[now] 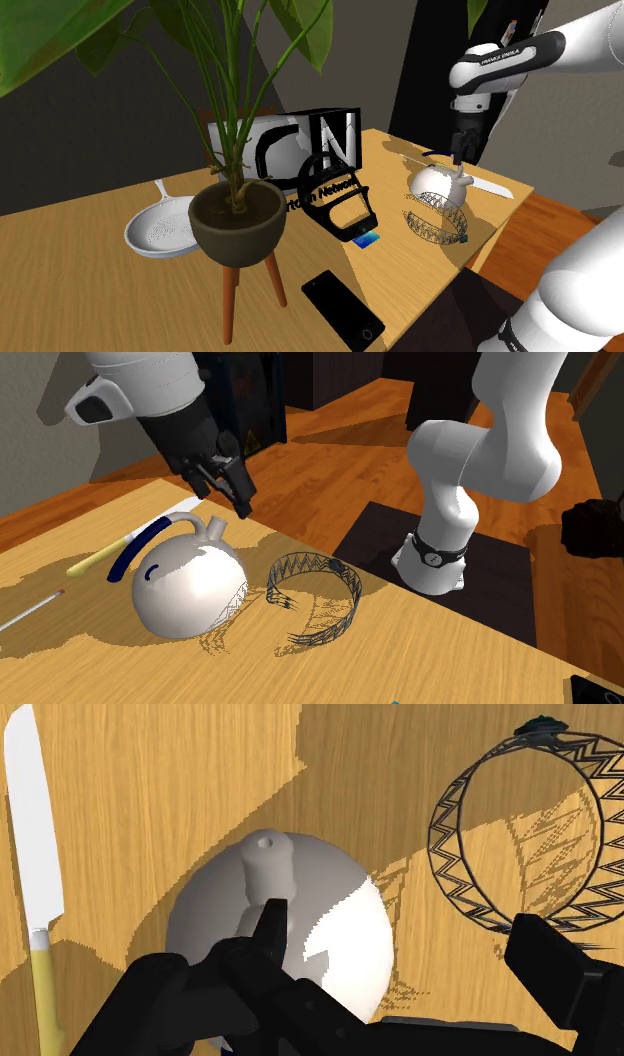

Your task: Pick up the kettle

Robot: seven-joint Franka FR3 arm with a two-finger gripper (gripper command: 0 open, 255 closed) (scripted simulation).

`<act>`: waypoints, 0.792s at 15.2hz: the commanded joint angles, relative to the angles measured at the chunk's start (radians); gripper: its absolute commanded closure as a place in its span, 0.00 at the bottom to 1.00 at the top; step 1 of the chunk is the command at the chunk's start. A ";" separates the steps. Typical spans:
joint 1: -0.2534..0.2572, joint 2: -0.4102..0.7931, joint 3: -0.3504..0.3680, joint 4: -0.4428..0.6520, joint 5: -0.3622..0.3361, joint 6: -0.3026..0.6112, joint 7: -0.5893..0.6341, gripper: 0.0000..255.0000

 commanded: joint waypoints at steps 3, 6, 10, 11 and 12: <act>-0.029 0.143 -0.052 0.115 0.030 0.018 -0.083 0.00; -0.041 0.184 -0.063 0.124 0.043 0.047 -0.102 0.00; -0.043 0.201 -0.064 0.087 0.048 0.099 -0.102 0.00; -0.043 0.205 -0.064 0.078 0.050 0.112 -0.102 0.00; -0.044 0.208 -0.065 0.073 0.051 0.120 -0.102 0.00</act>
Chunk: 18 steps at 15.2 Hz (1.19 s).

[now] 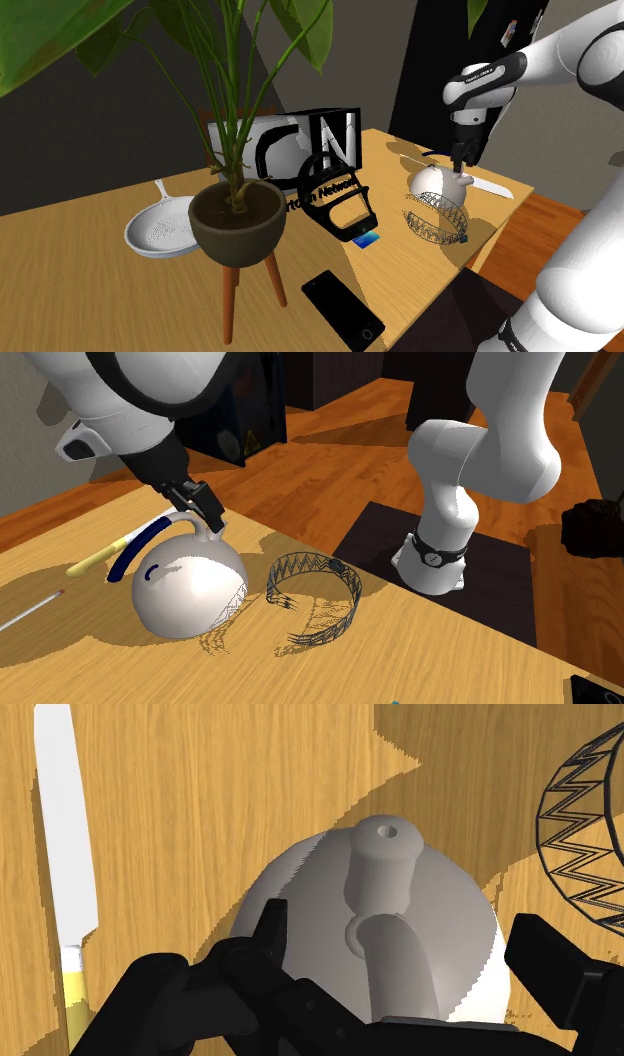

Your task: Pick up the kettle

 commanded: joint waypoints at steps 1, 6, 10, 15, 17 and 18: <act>0.000 0.005 0.000 -0.005 0.002 0.010 0.000 0.00; 0.000 0.005 0.000 -0.004 0.003 0.010 0.000 1.00; 0.000 0.006 0.000 -0.004 0.003 0.010 0.001 1.00; 0.002 -0.009 0.001 0.021 -0.003 -0.029 0.000 1.00; 0.003 -0.017 0.002 0.040 -0.006 -0.055 0.000 1.00; 0.003 -0.021 0.002 0.050 -0.007 -0.068 0.000 1.00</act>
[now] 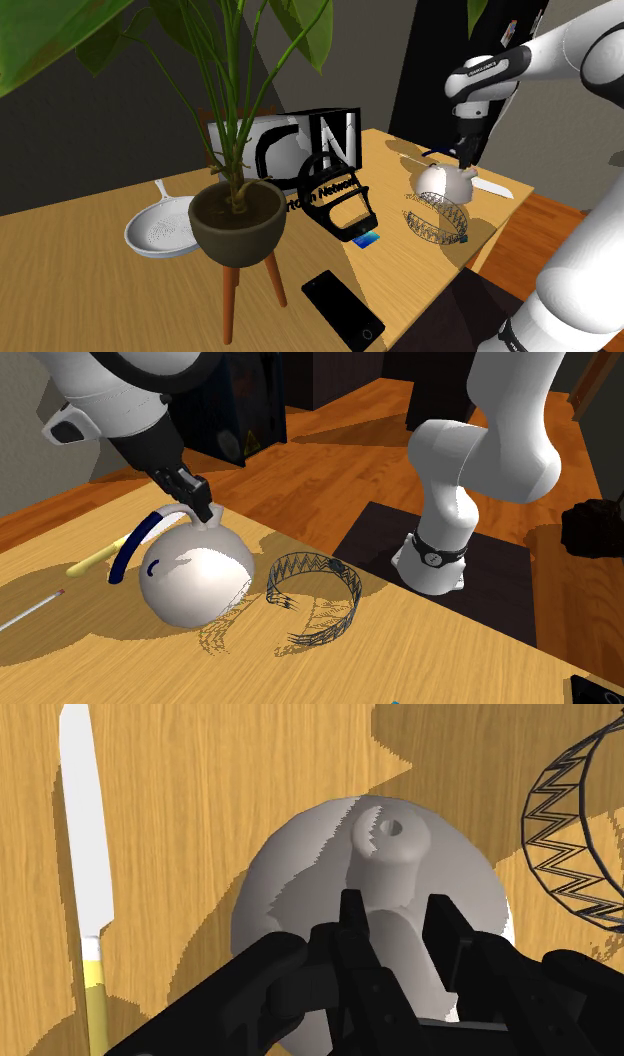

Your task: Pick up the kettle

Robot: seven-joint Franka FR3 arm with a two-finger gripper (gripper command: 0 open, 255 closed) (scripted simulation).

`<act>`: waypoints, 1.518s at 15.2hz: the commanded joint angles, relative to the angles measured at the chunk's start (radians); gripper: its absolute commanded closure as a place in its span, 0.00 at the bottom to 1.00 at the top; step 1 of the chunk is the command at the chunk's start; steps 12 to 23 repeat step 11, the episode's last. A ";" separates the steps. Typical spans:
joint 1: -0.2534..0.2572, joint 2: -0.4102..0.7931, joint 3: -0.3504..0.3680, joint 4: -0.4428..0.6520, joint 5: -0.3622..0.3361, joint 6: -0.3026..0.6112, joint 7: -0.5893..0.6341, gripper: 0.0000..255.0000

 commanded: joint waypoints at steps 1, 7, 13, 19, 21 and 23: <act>0.002 -0.011 0.001 0.019 -0.004 -0.029 0.001 1.00; 0.004 -0.027 0.004 0.084 -0.009 -0.108 -0.003 1.00; 0.005 -0.031 0.004 0.109 -0.010 -0.136 -0.005 1.00; 0.005 -0.031 0.004 0.109 -0.010 -0.136 -0.005 1.00; 0.005 -0.031 0.004 0.109 -0.010 -0.136 -0.005 1.00; 0.005 -0.031 0.004 0.109 -0.010 -0.136 -0.005 1.00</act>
